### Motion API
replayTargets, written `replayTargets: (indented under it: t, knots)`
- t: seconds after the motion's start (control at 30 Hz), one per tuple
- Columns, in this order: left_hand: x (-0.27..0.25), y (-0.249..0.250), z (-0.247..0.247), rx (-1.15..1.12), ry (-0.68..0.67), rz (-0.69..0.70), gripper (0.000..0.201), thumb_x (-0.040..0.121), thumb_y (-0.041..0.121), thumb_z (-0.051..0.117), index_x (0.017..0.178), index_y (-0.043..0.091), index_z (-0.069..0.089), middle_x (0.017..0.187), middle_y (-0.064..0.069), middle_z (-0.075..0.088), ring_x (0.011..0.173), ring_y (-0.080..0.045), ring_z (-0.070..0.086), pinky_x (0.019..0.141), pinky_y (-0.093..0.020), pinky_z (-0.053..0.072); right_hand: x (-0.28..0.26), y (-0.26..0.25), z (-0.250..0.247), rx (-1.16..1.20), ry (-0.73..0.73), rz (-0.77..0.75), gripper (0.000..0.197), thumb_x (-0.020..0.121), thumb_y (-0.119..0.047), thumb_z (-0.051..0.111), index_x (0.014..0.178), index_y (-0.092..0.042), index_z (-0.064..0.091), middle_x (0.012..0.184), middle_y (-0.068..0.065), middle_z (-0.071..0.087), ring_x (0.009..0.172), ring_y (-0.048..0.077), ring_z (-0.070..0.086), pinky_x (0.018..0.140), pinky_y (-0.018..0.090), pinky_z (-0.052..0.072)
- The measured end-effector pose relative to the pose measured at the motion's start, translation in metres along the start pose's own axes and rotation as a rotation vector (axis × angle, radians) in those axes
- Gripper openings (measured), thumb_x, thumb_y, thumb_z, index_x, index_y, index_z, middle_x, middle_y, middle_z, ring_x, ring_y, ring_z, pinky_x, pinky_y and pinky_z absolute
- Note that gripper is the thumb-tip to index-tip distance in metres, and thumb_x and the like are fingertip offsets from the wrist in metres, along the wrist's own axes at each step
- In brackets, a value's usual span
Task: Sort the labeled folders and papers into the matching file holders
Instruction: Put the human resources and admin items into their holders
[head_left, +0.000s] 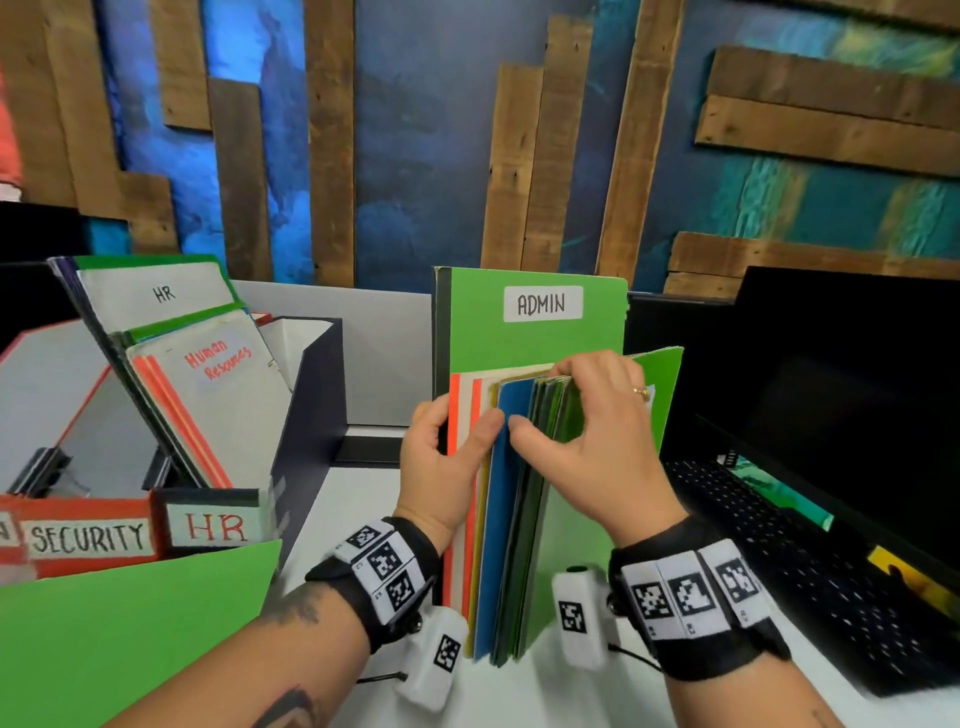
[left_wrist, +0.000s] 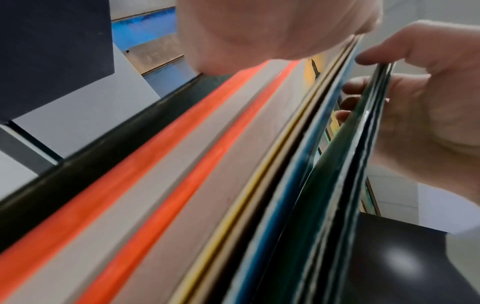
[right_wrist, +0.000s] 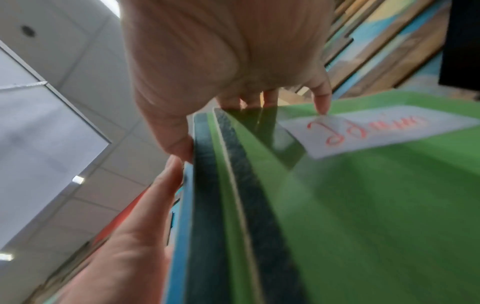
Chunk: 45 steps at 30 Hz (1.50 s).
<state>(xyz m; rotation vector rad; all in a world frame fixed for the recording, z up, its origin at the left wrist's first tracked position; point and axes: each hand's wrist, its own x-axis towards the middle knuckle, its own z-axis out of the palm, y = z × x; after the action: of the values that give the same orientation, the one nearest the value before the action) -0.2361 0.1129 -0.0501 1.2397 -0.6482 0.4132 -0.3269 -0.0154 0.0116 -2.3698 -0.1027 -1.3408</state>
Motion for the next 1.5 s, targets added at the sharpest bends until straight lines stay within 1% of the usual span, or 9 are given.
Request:
replayTargets:
  t: [0.17, 0.27, 0.37, 0.47, 0.6, 0.77, 1.03, 1.2, 1.5]
  knots:
    - [0.0, 0.003, -0.002, 0.104, -0.04, 0.009, 0.03, 0.074, 0.06, 0.074, 0.09, 0.035, 0.068, 0.094, -0.012, 0.058, 0.08, -0.011, 0.062, 0.074, -0.022, 0.052, -0.004, 0.008, -0.007, -0.281, -0.097, 0.197, 0.06, 0.064, -0.066, 0.062, 0.11, -0.032, 0.042, 0.135, 0.002, 0.033, 0.134, 0.028, 0.025, 0.103, 0.058, 0.035]
    - [-0.003, 0.004, -0.002, 0.132, -0.071, -0.005, 0.044, 0.071, 0.065, 0.077, 0.097, 0.03, 0.071, 0.096, -0.008, 0.057, 0.087, -0.02, 0.064, 0.08, -0.035, 0.058, -0.01, 0.01, -0.007, -0.36, -0.116, 0.309, 0.074, 0.066, -0.064, 0.069, 0.127, -0.036, 0.037, 0.162, 0.013, 0.002, 0.148, 0.044, 0.011, 0.109, 0.063, 0.027]
    - [-0.002, 0.003, 0.001, 0.209, -0.057, -0.06, 0.037, 0.074, 0.055, 0.082, 0.095, 0.026, 0.074, 0.099, -0.003, 0.054, 0.089, -0.01, 0.063, 0.084, -0.038, 0.059, -0.009, 0.005, -0.007, -0.298, -0.131, 0.368, 0.075, 0.068, -0.05, 0.076, 0.127, -0.034, 0.032, 0.155, 0.02, 0.011, 0.107, 0.045, 0.058, 0.091, 0.046, 0.049]
    - [0.002, 0.002, 0.002, 0.304, -0.092, -0.051, 0.027, 0.081, 0.038, 0.083, 0.105, 0.034, 0.072, 0.113, 0.004, 0.048, 0.097, 0.005, 0.058, 0.094, -0.032, 0.056, -0.005, 0.006, -0.003, -0.195, -0.082, 0.332, 0.065, 0.071, -0.03, 0.078, 0.117, -0.027, 0.032, 0.132, 0.012, 0.029, 0.07, 0.025, 0.051, 0.071, 0.033, 0.047]
    - [0.014, 0.0, -0.006, 0.305, -0.202, -0.025, 0.04, 0.083, 0.028, 0.082, 0.118, 0.039, 0.067, 0.143, 0.013, 0.028, 0.131, -0.003, 0.044, 0.109, -0.023, 0.04, 0.001, 0.016, 0.003, -0.157, 0.009, 0.308, 0.055, 0.074, -0.012, 0.072, 0.117, -0.015, 0.038, 0.134, 0.013, 0.027, 0.085, 0.027, 0.044, 0.079, 0.032, 0.042]
    - [0.027, 0.0, -0.015, 0.168, -0.239, -0.13, 0.027, 0.086, 0.024, 0.079, 0.109, 0.037, 0.073, 0.147, 0.008, 0.032, 0.128, -0.005, 0.05, 0.09, -0.01, 0.049, 0.018, 0.028, -0.003, -0.214, 0.118, 0.266, 0.045, 0.074, 0.001, 0.063, 0.112, -0.009, 0.041, 0.142, 0.019, 0.024, 0.077, 0.042, 0.056, 0.072, 0.04, 0.048]
    - [0.026, 0.008, -0.017, -0.028, -0.304, -0.175, 0.023, 0.086, 0.011, 0.078, 0.106, 0.023, 0.079, 0.134, 0.0, 0.047, 0.11, -0.005, 0.065, 0.082, -0.023, 0.059, 0.107, 0.02, -0.045, -0.387, 0.257, 0.026, 0.048, 0.074, 0.011, 0.062, 0.114, -0.007, 0.044, 0.153, 0.031, 0.018, 0.094, 0.052, 0.06, 0.078, 0.049, 0.054]
    - [0.02, 0.014, -0.014, -0.103, -0.335, -0.177, 0.021, 0.083, 0.012, 0.079, 0.101, 0.022, 0.08, 0.129, -0.002, 0.05, 0.116, -0.02, 0.064, 0.086, -0.037, 0.061, 0.135, 0.004, -0.043, -0.413, 0.24, -0.218, 0.043, 0.082, 0.009, 0.051, 0.109, -0.021, 0.037, 0.148, 0.01, 0.008, 0.09, 0.051, 0.061, 0.058, 0.05, 0.055]
    - [0.007, 0.02, -0.007, 0.062, -0.317, 0.007, 0.029, 0.08, 0.021, 0.085, 0.107, 0.021, 0.076, 0.122, 0.008, 0.052, 0.114, 0.004, 0.057, 0.093, -0.016, 0.052, 0.089, -0.057, 0.007, -0.303, 0.065, -0.097, 0.057, 0.071, 0.008, 0.066, 0.119, -0.007, 0.04, 0.14, 0.031, 0.02, 0.122, 0.052, 0.042, 0.09, 0.05, 0.054]
